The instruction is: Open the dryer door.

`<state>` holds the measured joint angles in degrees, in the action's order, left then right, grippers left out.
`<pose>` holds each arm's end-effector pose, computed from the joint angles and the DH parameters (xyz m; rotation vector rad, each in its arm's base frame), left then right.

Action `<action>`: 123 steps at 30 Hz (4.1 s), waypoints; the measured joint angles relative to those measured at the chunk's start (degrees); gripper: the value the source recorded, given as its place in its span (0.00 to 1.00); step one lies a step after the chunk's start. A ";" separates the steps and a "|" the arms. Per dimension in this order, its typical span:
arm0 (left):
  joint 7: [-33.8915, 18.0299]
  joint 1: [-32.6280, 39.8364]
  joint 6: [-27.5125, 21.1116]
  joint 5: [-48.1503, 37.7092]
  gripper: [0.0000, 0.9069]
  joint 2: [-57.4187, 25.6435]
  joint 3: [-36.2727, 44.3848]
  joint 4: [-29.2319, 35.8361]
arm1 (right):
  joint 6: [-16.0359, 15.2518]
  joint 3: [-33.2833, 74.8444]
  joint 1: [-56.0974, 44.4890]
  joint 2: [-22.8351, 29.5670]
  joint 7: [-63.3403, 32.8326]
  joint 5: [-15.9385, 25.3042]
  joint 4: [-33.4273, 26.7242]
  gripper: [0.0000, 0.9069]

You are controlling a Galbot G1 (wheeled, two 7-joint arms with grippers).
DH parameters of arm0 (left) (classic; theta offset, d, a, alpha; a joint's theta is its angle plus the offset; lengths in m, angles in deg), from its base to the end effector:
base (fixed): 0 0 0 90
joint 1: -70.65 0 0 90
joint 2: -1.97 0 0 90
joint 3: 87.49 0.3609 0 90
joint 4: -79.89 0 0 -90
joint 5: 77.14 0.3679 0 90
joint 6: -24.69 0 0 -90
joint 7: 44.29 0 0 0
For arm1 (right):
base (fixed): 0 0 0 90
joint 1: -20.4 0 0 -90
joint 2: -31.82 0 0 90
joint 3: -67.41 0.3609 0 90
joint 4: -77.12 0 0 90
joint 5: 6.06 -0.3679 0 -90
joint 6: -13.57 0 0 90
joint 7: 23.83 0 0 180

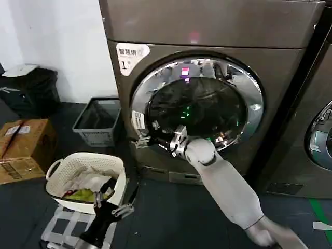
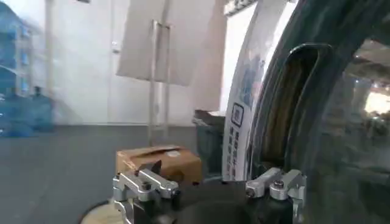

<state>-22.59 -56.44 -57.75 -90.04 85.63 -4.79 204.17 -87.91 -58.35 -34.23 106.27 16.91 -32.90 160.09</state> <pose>0.1510 0.0554 -0.3003 0.5009 2.9955 -0.0596 0.5011 0.0968 -0.1940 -1.8306 2.5008 -0.1438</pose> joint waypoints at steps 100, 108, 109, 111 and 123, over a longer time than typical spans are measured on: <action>-2.62 35.54 -14.12 -36.48 1.00 -38.63 17.89 -6.97 | 7.80 35.67 -37.63 -16.49 40.86 -5.28 26.83 1.00; -2.39 37.52 -14.26 -36.62 1.00 -38.83 20.54 -6.70 | 8.22 43.01 -41.91 -15.71 41.26 -4.13 26.49 1.00; -2.36 37.73 -14.26 -36.64 1.00 -38.87 20.87 -6.70 | 8.47 44.11 -42.42 -15.49 41.51 -3.13 26.55 1.00; -2.28 38.21 -14.27 -36.64 1.00 -38.97 21.69 -6.67 | 8.59 46.27 -43.24 -15.14 41.77 -1.78 26.75 1.00; -2.03 41.62 -14.48 -36.51 1.00 -38.82 28.05 -6.56 | 8.74 63.58 -47.87 -12.60 41.46 1.68 25.09 1.00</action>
<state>-24.63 -14.83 -72.23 -126.55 46.81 23.26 197.60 -79.18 5.23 -82.10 93.67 58.37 -31.22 185.18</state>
